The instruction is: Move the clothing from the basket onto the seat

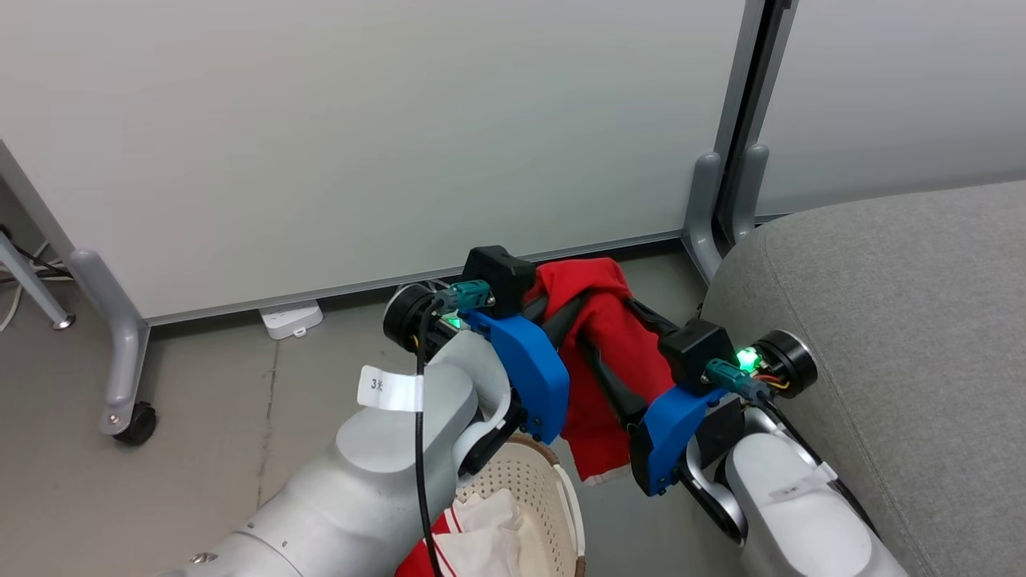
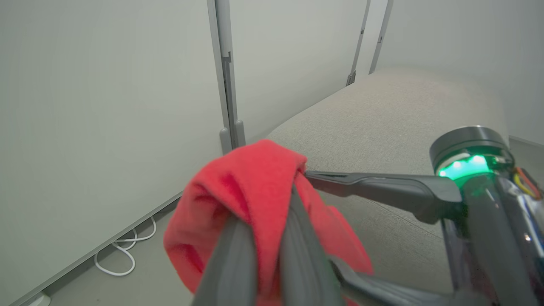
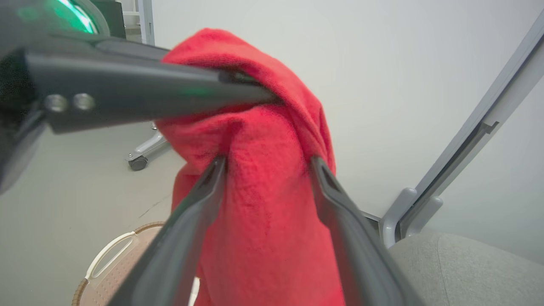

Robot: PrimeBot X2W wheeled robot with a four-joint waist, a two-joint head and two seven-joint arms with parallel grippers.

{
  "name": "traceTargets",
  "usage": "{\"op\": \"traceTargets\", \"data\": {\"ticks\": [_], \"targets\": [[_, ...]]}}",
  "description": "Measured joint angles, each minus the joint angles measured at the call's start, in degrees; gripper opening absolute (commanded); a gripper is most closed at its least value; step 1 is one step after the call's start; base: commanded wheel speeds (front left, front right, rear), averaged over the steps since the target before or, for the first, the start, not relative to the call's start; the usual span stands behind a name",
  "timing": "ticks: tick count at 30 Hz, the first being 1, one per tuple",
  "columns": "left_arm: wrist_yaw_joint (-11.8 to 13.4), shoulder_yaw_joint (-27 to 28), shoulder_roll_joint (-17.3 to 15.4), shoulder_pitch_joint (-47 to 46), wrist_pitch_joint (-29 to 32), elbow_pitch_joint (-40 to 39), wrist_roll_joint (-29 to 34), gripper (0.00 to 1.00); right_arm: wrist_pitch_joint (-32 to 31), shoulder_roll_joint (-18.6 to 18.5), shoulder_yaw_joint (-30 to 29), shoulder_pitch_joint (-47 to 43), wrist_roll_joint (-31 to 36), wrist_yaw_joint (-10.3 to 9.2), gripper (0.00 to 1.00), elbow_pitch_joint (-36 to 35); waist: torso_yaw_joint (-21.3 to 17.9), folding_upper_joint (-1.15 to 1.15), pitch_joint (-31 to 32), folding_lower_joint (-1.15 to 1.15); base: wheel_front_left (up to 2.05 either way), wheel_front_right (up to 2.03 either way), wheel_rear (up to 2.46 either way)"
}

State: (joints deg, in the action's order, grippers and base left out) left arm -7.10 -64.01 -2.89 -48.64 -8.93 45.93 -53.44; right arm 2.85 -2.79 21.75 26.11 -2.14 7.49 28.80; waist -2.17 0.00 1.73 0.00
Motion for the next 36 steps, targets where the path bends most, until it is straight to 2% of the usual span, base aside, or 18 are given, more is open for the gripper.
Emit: {"op": "traceTargets", "data": {"ticks": [15, 16, 17, 18, 19, 36], "targets": [[-0.1, -4.1, 0.0, -2.3, -0.6, -2.1, -4.7, 0.0, 1.6, 0.0, 6.6, 6.4, -6.8, -0.01, 1.0, 12.8, 0.8, 0.0, -0.4, 0.0, 0.0, 0.0, 0.0], [-0.1, -4.3, 0.0, -2.3, -0.7, -2.2, -5.0, 0.0, 1.7, 0.0, 7.1, 6.7, -7.4, 0.0, 0.89, 13.4, 0.9, 0.0, -0.4, 0.0, 0.0, 0.0, 0.0], [-0.1, -4.6, 0.0, -2.5, -0.7, -2.2, -5.3, 0.0, 1.8, 0.0, 7.5, 6.9, -7.8, 0.0, 0.43, 14.1, 0.9, 0.0, -0.4, 0.0, 0.0, 0.0, 0.0], [-0.1, -4.9, 0.0, -2.7, -0.8, -2.2, -5.5, 0.0, 1.9, 0.0, 7.9, 7.2, -8.2, 0.0, 0.03, 14.7, 0.9, 0.0, -0.3, 0.0, 0.0, 0.0, 0.0], [-0.1, -5.0, 0.0, -3.0, -0.9, -2.2, -5.7, 0.0, 2.1, 0.0, 8.2, 7.5, -8.6, 0.0, 0.0, 15.2, 1.0, 0.0, -0.3, 0.0, 0.0, 0.0, 0.0], [-0.1, -7.3, 0.0, -4.1, -2.1, 0.0, -8.1, 0.0, 5.8, 0.0, 10.2, 9.8, -11.4, 0.0, 0.0, 20.2, 0.5, 0.0, 0.2, 0.0, 0.0, 0.0, 0.0]]}}
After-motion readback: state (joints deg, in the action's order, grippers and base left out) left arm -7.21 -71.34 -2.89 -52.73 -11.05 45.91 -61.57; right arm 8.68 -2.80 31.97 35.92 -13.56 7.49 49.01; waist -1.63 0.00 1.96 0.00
